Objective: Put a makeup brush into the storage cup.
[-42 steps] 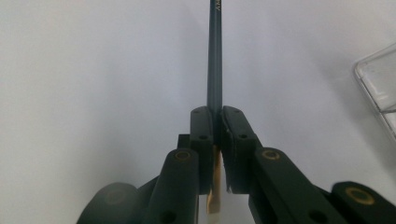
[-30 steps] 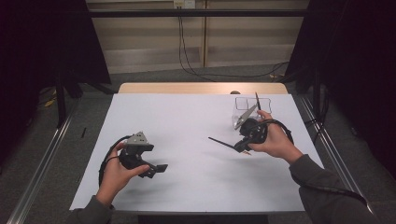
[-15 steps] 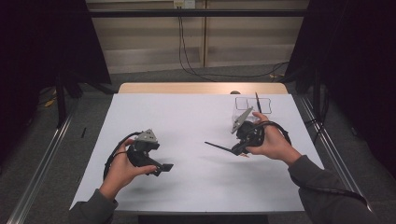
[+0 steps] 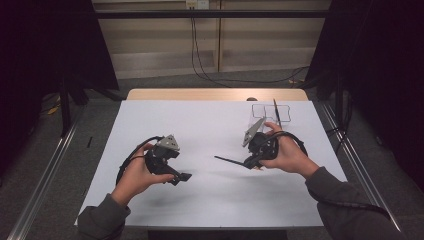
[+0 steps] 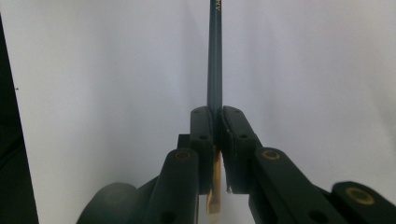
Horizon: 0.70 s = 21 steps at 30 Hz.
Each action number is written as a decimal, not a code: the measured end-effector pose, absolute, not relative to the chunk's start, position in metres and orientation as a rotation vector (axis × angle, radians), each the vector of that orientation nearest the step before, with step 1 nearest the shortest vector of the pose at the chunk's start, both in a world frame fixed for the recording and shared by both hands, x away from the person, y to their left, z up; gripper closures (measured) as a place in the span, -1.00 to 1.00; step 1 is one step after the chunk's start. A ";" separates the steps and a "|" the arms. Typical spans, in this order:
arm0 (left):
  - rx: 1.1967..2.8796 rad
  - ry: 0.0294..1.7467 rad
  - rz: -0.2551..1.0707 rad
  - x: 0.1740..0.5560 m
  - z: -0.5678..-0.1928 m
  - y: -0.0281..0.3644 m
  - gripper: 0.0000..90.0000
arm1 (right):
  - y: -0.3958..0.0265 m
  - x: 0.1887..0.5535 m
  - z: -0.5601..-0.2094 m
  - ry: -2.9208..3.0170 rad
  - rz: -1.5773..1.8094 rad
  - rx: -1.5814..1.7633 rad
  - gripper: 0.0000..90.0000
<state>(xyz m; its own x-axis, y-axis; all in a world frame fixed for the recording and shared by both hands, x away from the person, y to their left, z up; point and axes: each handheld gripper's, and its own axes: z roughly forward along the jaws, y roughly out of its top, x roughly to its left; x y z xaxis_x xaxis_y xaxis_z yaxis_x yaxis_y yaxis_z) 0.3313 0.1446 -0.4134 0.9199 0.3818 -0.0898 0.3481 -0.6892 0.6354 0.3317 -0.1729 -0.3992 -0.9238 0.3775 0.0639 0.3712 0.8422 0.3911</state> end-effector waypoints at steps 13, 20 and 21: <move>2.448 0.422 0.062 0.334 -0.406 0.128 -0.61 | -0.162 0.327 -0.398 3.023 0.661 0.552 0.87; 2.451 0.377 0.039 0.335 -0.402 0.116 -0.40 | -0.158 0.326 -0.400 3.036 0.670 0.514 0.87; 2.459 0.373 0.044 0.335 -0.401 0.115 -0.36 | -0.157 0.326 -0.401 3.035 0.675 0.515 0.87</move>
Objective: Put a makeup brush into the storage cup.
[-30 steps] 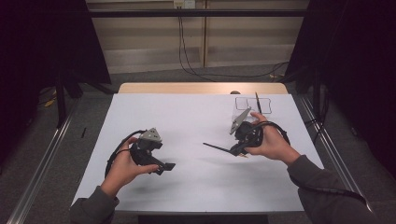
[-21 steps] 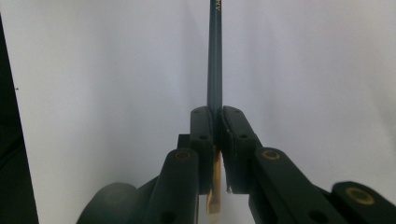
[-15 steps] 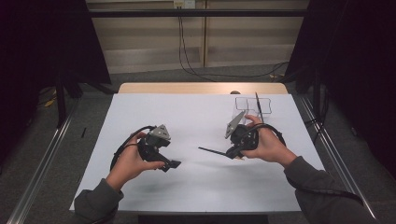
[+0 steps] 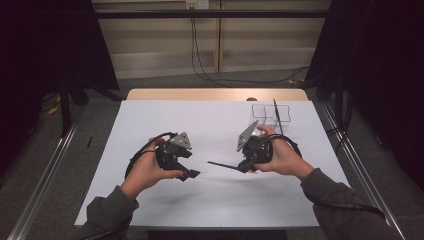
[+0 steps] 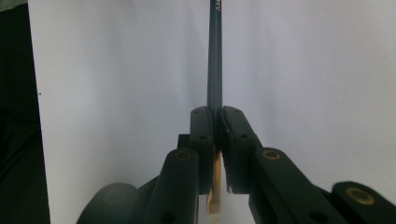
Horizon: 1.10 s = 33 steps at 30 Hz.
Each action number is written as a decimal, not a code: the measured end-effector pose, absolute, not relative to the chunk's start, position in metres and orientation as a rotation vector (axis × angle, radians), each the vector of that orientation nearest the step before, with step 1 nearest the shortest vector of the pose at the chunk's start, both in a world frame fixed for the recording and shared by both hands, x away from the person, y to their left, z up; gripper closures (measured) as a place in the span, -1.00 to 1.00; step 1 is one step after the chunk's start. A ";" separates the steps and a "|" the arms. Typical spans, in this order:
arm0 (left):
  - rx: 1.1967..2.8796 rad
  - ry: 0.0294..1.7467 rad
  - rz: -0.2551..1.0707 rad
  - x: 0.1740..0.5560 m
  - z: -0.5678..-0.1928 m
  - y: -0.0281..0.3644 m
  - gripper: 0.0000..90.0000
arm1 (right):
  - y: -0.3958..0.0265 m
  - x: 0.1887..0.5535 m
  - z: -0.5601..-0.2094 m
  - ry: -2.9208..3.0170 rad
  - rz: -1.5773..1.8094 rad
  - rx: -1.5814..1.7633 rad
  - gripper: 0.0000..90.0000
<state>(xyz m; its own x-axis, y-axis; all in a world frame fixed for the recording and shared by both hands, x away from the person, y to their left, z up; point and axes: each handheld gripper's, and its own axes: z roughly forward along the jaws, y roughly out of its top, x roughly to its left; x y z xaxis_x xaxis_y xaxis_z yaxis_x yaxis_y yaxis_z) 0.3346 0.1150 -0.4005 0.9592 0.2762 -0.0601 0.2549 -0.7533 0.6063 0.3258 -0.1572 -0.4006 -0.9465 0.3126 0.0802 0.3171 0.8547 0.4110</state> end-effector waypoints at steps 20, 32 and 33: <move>2.516 0.317 0.054 0.336 -0.400 0.096 0.03 | -0.148 0.322 -0.401 -3.015 -0.688 -0.428 0.87; 2.553 0.226 0.056 0.336 -0.397 0.081 0.33 | -0.143 0.324 -0.399 -3.013 -0.702 -0.393 0.87; 2.558 0.216 0.061 0.336 -0.397 0.079 0.33 | -0.143 0.323 -0.398 -3.010 -0.698 -0.396 0.87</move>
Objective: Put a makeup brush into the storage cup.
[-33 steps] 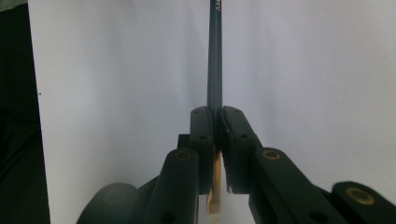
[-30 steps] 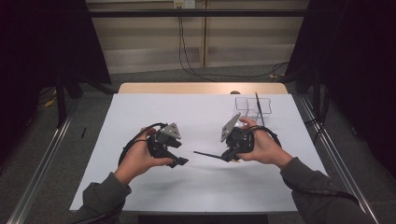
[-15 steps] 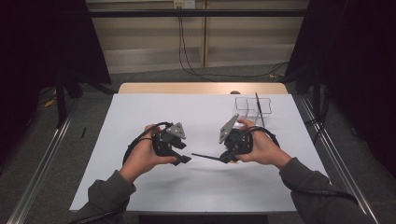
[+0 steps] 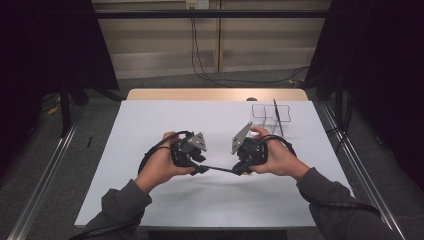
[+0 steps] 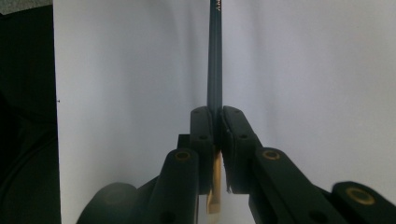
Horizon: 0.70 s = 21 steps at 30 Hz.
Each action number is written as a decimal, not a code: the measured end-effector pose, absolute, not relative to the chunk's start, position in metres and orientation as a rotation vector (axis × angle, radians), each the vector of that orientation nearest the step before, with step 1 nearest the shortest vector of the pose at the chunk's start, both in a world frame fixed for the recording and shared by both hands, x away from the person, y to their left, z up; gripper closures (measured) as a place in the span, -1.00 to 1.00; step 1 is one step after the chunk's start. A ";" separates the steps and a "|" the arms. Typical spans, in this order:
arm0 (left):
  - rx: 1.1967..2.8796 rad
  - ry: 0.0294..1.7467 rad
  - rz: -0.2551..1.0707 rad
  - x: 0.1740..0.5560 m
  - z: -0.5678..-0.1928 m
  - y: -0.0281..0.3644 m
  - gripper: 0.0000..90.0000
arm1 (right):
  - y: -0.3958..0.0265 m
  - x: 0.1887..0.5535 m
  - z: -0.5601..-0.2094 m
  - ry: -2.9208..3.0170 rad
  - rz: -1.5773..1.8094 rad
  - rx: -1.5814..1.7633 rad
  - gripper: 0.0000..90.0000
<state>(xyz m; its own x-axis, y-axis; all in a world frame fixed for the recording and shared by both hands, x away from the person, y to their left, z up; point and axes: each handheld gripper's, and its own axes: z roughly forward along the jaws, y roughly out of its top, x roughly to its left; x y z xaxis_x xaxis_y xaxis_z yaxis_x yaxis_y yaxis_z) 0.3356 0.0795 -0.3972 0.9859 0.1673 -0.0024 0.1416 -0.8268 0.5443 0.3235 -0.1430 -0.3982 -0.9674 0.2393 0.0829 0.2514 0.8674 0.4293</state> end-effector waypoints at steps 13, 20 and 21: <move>2.585 0.152 0.074 0.333 -0.401 0.066 0.45 | -0.139 0.321 -0.394 -3.004 -0.698 -0.377 0.87; 2.606 0.120 0.052 0.334 -0.402 0.062 0.55 | -0.138 0.323 -0.396 -3.002 -0.710 -0.357 0.87; 2.600 0.135 0.043 0.332 -0.404 0.061 0.56 | -0.138 0.322 -0.396 -2.998 -0.702 -0.367 0.87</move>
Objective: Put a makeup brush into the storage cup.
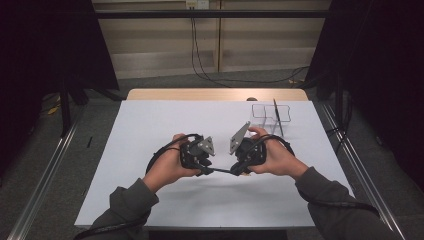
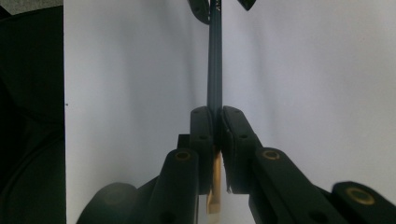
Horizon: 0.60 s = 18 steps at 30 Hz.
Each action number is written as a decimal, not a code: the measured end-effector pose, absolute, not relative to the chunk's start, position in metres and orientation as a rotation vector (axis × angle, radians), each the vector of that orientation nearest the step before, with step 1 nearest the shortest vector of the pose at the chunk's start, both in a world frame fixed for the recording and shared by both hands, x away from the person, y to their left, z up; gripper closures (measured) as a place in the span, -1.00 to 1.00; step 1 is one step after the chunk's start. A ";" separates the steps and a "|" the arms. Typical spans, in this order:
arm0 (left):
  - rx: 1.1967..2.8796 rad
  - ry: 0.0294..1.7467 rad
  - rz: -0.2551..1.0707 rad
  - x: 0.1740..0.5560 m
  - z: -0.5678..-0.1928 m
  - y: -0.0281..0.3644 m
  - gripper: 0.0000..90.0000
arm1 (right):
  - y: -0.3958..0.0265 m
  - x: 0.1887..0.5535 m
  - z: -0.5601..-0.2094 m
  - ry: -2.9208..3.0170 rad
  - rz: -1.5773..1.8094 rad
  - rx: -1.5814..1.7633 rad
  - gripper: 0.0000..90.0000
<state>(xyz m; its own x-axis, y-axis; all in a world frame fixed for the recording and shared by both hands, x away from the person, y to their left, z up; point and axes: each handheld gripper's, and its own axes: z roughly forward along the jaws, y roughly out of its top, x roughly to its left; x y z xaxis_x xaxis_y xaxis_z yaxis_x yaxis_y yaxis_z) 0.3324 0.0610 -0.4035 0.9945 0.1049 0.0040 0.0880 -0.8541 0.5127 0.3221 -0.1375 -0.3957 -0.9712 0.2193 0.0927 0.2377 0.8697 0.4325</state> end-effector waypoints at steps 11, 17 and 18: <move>2.624 0.079 0.045 0.331 -0.400 0.056 0.68 | -0.137 0.323 -0.393 -3.013 -0.699 -0.341 0.87; 2.654 0.066 0.041 0.331 -0.400 0.056 0.73 | -0.137 0.323 -0.396 -2.999 -0.706 -0.338 0.87; 2.658 0.075 0.037 0.330 -0.402 0.055 0.74 | -0.137 0.324 -0.396 -2.998 -0.718 -0.328 0.87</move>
<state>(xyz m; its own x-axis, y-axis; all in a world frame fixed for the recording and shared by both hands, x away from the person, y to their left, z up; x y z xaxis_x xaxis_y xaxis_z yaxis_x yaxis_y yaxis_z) 0.3299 0.0555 -0.4016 0.9981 0.0595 0.0132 0.0466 -0.8845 0.4642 0.3237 -0.1367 -0.3962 -0.9767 0.1953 0.0885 0.2142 0.8703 0.4436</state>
